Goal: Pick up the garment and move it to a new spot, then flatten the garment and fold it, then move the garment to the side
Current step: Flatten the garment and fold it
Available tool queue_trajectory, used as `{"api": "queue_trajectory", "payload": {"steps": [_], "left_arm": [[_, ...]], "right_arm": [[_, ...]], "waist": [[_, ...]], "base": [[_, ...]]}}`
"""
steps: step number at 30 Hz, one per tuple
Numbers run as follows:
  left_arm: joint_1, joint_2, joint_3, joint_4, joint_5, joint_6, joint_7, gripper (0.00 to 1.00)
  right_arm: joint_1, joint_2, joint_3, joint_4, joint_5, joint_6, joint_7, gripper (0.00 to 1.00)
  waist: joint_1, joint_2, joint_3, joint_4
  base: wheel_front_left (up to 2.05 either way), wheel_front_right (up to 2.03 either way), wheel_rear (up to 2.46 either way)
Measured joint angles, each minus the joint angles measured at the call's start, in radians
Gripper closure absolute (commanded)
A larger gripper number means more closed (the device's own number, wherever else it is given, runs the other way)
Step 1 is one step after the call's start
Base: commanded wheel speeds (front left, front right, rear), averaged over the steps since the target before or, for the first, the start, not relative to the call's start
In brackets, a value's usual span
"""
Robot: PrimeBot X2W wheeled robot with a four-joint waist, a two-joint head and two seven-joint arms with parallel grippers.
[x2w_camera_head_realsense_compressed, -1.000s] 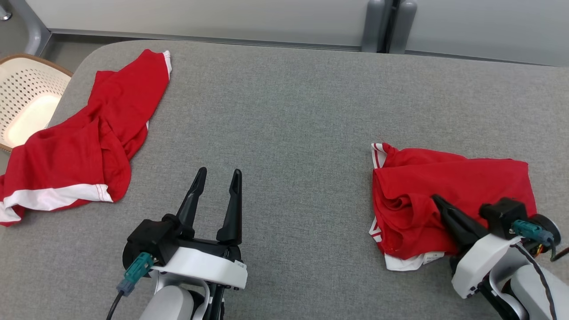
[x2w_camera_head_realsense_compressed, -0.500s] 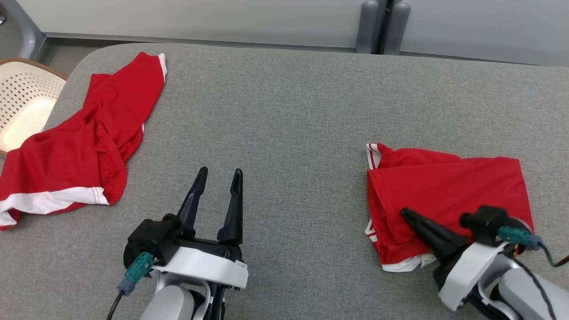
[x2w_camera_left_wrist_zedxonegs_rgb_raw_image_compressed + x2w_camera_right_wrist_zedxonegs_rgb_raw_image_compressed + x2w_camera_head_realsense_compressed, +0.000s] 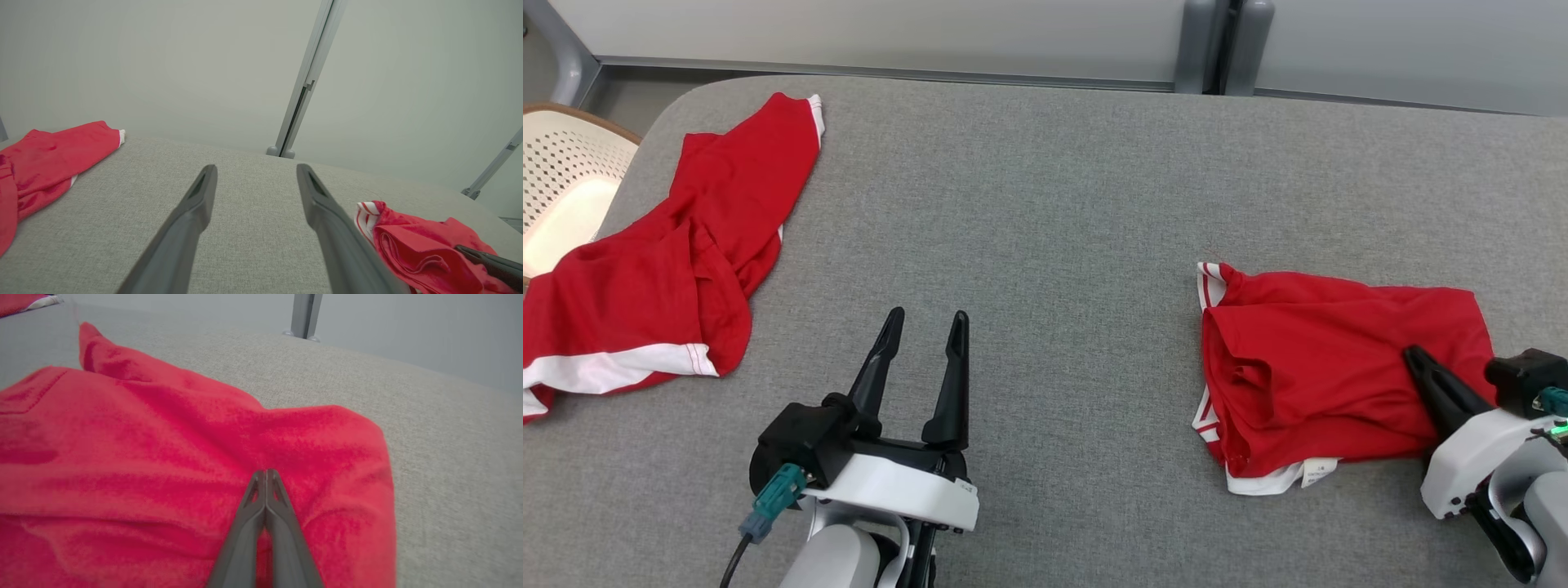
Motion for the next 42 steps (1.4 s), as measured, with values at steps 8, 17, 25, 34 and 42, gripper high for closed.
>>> {"api": "queue_trajectory", "payload": {"steps": [8, 17, 25, 34, 42], "left_arm": [[0.0, 0.0, 0.0, 0.002, 0.002, -0.001, 0.0, 0.0], [-0.016, 0.0, -0.023, 0.001, 0.0, -0.002, 0.0, 0.0], [-0.02, 0.0, -0.045, 0.001, -0.01, -0.001, 0.0, 0.0], [-0.019, 0.001, -0.017, 0.001, -0.004, 0.003, 0.0, 0.0], [-0.02, 0.0, 0.009, -0.013, 0.005, 0.0, 0.0, 0.0]], "right_arm": [[-0.001, 0.056, -0.077, -0.026, -0.045, 0.0, -0.05, 1.0], [-0.042, 0.111, -0.019, -0.141, -0.11, 0.0, -0.066, 1.0], [-0.072, 0.21, 0.01, 0.023, -0.159, 0.0, -0.066, 1.0], [-0.101, 0.245, -0.023, 0.069, -0.16, 0.0, -0.07, 1.0], [-0.043, 0.162, -0.219, -0.152, -0.216, 0.0, -0.071, 1.0]], "waist": [[0.0, 0.0, -0.001, -0.005], [0.0, 0.0, 0.014, 0.007], [0.0, 0.0, 0.029, 0.05], [0.0, 0.0, 0.021, 0.035], [0.0, 0.0, -0.006, -0.022]], "base": [[0.0, 0.0, 0.0], [0.0, 0.0, 0.0], [0.0, 0.0, 0.0], [0.0, 0.0, 0.0], [0.0, 0.0, 0.0]]}}
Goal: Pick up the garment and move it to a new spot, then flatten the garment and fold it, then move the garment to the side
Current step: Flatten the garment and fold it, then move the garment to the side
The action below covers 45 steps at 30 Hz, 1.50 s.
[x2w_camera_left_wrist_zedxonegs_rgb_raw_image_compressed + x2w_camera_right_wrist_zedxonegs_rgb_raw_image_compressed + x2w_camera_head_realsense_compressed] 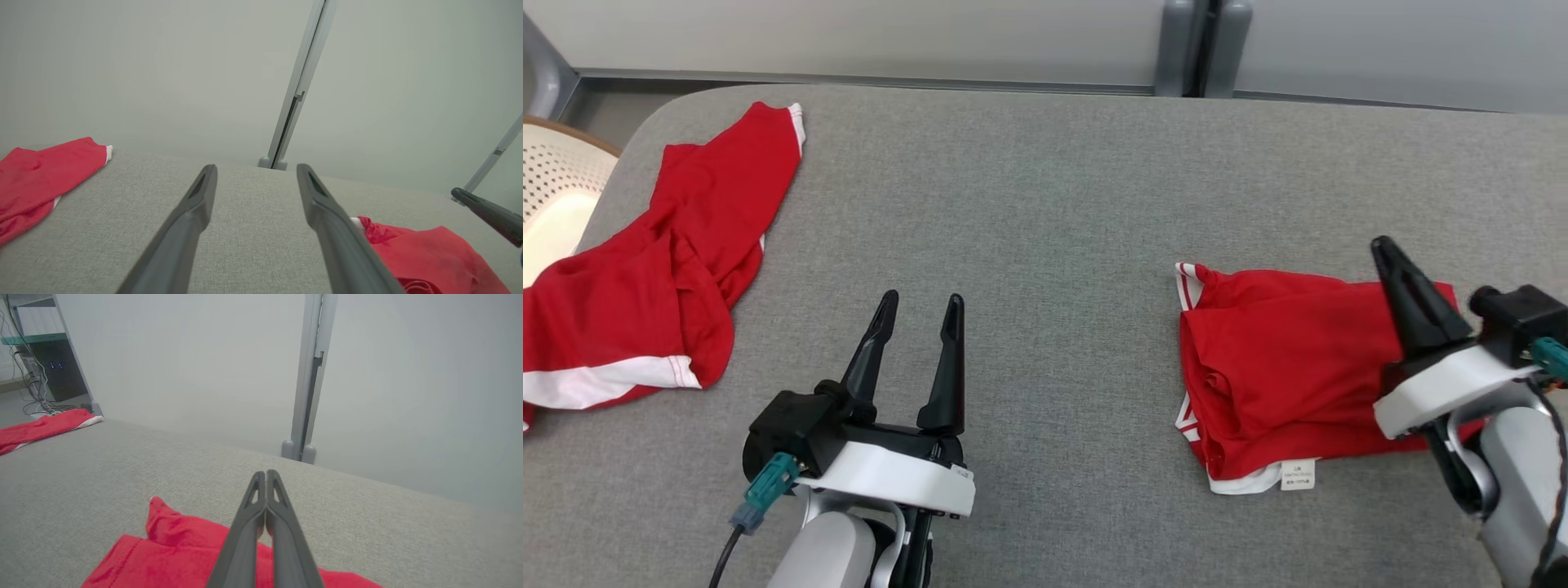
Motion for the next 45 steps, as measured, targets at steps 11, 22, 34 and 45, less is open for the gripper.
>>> {"api": "queue_trajectory", "payload": {"steps": [11, 22, 34, 45], "left_arm": [[0.006, -0.001, 0.036, -0.006, 0.032, -0.002, 0.0, 0.0], [0.046, -0.001, 0.068, -0.017, 0.113, 0.033, 0.0, 0.0], [0.063, 0.0, 0.061, -0.028, 0.119, 0.043, 0.0, 0.0], [0.04, 0.0, 0.028, -0.019, 0.114, 0.03, 0.0, 0.0]], "right_arm": [[0.203, 0.04, -0.318, -0.207, -0.105, -0.001, 0.0, 0.0], [0.33, 0.124, -0.408, -0.298, -0.148, -0.001, 0.0, 0.0], [0.334, 0.124, -0.404, -0.287, -0.144, -0.001, 0.0, 0.0], [0.298, 0.123, -0.404, -0.156, -0.057, -0.001, 0.0, 0.0]], "waist": [[0.0, 0.0, -0.051, -0.065], [0.0, 0.0, -0.066, -0.098], [-0.0001, 0.0, -0.058, -0.09], [0.0, 0.0, 0.003, -0.063]], "base": [[0.0, 0.0, 0.0], [0.0, 0.0, 0.0], [0.0, 0.0, 0.0], [0.0, 0.0, 0.0]]}}
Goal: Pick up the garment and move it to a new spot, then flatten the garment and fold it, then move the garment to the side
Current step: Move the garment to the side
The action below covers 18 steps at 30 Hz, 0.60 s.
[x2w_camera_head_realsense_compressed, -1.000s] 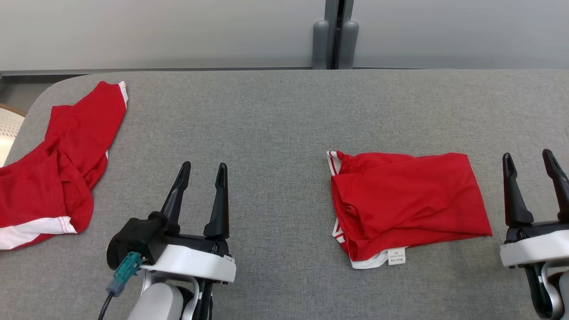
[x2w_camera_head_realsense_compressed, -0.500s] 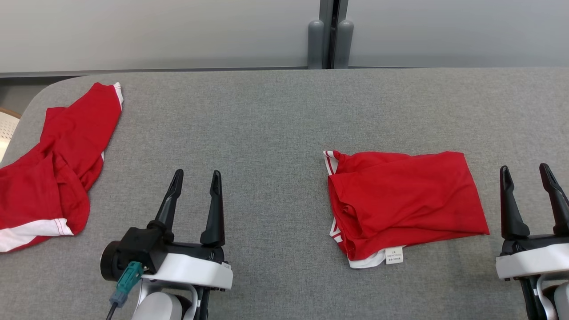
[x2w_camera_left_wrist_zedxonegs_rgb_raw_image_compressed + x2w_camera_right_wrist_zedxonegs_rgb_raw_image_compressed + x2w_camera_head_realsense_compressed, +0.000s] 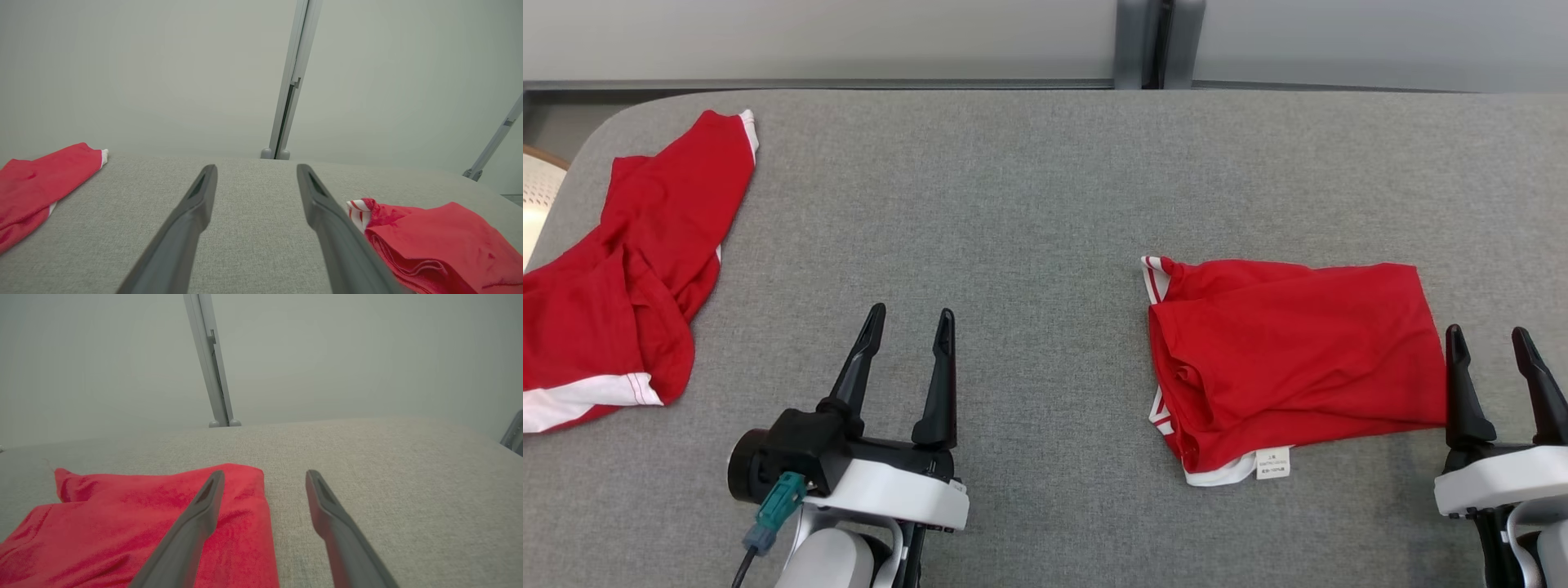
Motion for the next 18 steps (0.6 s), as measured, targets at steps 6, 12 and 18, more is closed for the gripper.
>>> {"api": "queue_trajectory", "payload": {"steps": [6, 12, 18], "left_arm": [[-0.029, 0.0, -0.017, 0.002, -0.002, 0.0, 0.0, 0.0], [-0.045, 0.0, -0.032, 0.001, -0.004, 0.002, 0.0, 0.0], [-0.059, 0.0, -0.034, -0.001, -0.002, 0.006, 0.0, 0.0]], "right_arm": [[-0.054, -0.008, 0.028, 0.109, 0.039, 0.0, 0.0, 0.0], [-0.101, -0.017, 0.081, 0.219, 0.076, 0.0, 0.008, 0.0], [-0.141, -0.036, 0.132, 0.255, 0.086, 0.0, 0.005, 1.0]], "waist": [[0.0, 0.0, 0.049, 0.019], [0.0, 0.0, 0.08, 0.036], [0.0, 0.0, 0.086, 0.028]], "base": [[0.0, 0.0, 0.0], [0.0, 0.0, 0.0], [0.0, 0.0, 0.0]]}}
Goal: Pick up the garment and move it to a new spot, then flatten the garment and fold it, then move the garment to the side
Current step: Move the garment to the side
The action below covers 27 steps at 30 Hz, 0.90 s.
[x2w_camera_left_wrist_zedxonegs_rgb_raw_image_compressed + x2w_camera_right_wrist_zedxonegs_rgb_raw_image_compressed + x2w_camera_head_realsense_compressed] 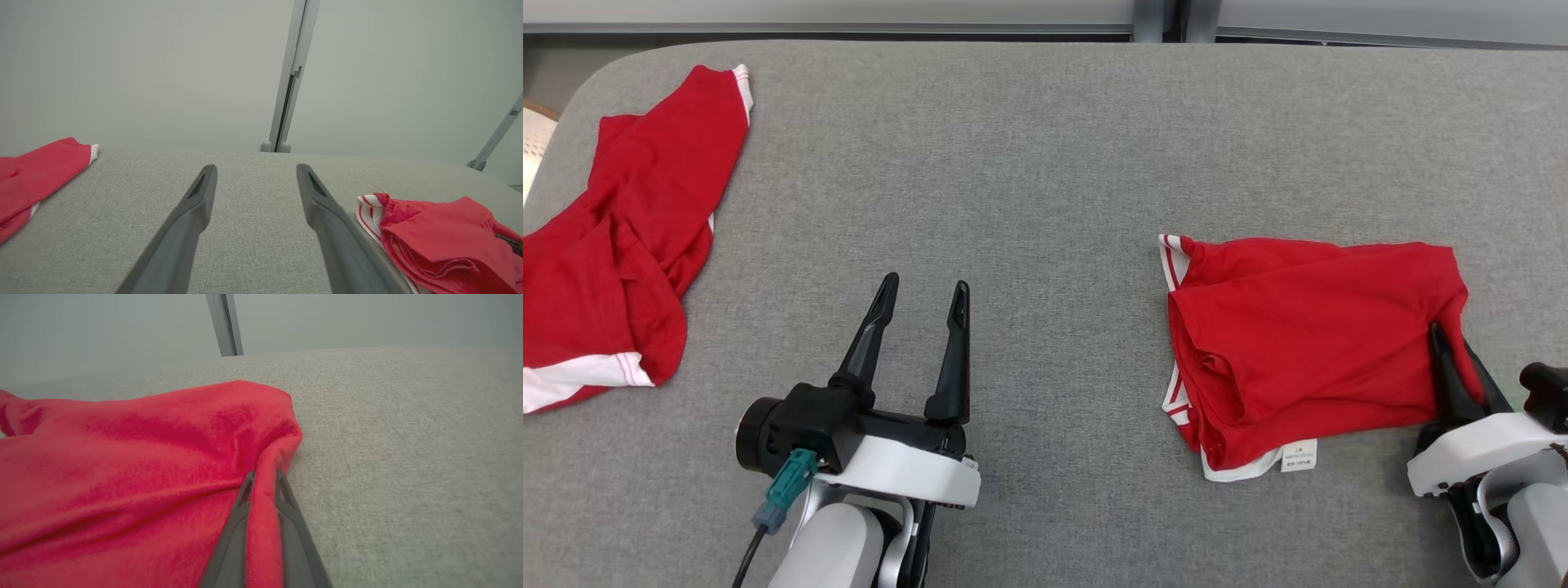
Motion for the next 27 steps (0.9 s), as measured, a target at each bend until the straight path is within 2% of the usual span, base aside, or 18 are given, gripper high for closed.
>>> {"api": "queue_trajectory", "payload": {"steps": [9, 17, 22, 27], "left_arm": [[-0.031, 0.0, -0.016, -0.019, 0.041, -0.021, 0.0, 0.0], [-0.105, 0.0, -0.086, -0.026, 0.09, -0.037, 0.0, 0.0], [-0.172, 0.0, -0.129, -0.03, 0.122, -0.049, 0.0, 0.0], [-0.232, -0.001, -0.161, -0.06, 0.14, -0.044, 0.0, 0.0]], "right_arm": [[-0.077, -0.117, 0.052, -0.044, -0.118, 0.001, -0.004, 1.0], [-0.146, -0.294, 0.093, -0.054, -0.18, 0.001, -0.004, 1.0], [-0.223, -0.392, 0.066, -0.028, -0.207, 0.001, -0.005, 1.0], [-0.283, -0.459, 0.005, 0.019, -0.226, 0.001, -0.005, 1.0]], "waist": [[0.0, 0.0, 0.002, -0.086], [0.0, 0.0, 0.05, -0.162], [0.0, 0.0, 0.121, -0.193], [0.0, 0.0, 0.199, -0.211]], "base": [[0.0, 0.0, 0.0], [0.0, 0.0, 0.0], [0.0, 0.0, 0.0], [0.0, 0.0, 0.0]]}}
